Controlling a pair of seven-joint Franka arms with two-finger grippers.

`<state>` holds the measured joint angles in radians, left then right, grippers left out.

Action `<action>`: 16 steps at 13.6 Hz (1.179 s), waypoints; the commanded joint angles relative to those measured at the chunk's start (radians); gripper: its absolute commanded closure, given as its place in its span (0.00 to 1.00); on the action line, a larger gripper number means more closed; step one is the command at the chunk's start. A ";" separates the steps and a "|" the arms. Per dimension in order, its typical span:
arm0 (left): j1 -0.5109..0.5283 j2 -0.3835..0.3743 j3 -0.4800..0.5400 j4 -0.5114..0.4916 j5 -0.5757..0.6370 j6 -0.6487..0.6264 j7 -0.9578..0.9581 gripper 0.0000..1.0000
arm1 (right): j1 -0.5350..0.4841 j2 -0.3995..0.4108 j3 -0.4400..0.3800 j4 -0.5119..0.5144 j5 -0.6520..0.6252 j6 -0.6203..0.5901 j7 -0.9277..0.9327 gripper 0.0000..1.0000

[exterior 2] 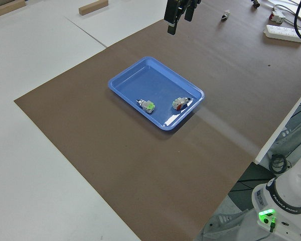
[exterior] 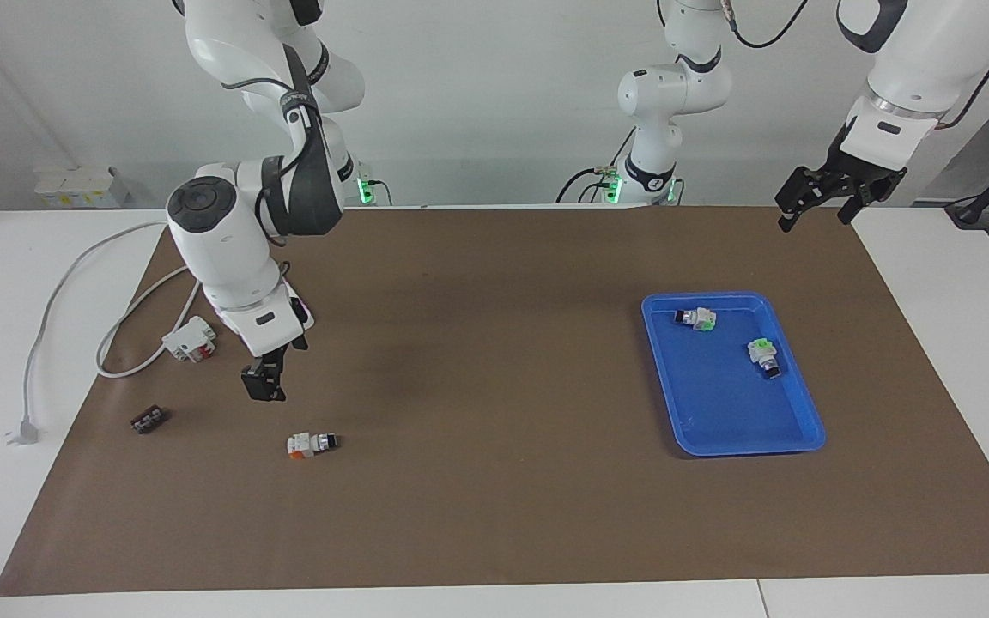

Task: Turn and place switch with both arms
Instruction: 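Move the right gripper to the small black-and-white switch and grasp it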

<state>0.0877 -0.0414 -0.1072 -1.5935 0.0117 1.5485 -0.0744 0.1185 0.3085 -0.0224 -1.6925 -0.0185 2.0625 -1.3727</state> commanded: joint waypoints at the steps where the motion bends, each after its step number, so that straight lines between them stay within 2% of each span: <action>1: -0.003 -0.028 -0.003 -0.026 0.014 -0.008 0.001 0.00 | -0.019 0.029 0.009 0.010 0.019 0.034 -0.129 0.00; 5: -0.009 -0.034 -0.005 -0.042 0.014 0.002 0.001 0.00 | -0.022 0.069 0.009 0.017 0.011 0.054 -0.271 0.00; 7: -0.008 -0.041 -0.005 -0.059 0.014 0.018 0.002 0.00 | -0.036 0.116 0.019 0.063 0.022 0.053 -0.356 0.00; 13: -0.017 -0.049 -0.012 -0.072 0.014 0.022 0.021 0.00 | -0.177 0.231 0.182 0.132 0.016 0.054 -0.489 0.00; 16: -0.017 -0.058 -0.012 -0.094 0.013 0.047 0.018 0.00 | -0.197 0.257 0.199 0.134 0.006 0.083 -0.551 0.00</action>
<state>0.0815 -0.0605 -0.1263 -1.6338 0.0117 1.5529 -0.0645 -0.0491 0.5373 0.1522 -1.5880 -0.0178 2.1380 -1.8751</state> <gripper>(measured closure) 0.000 0.000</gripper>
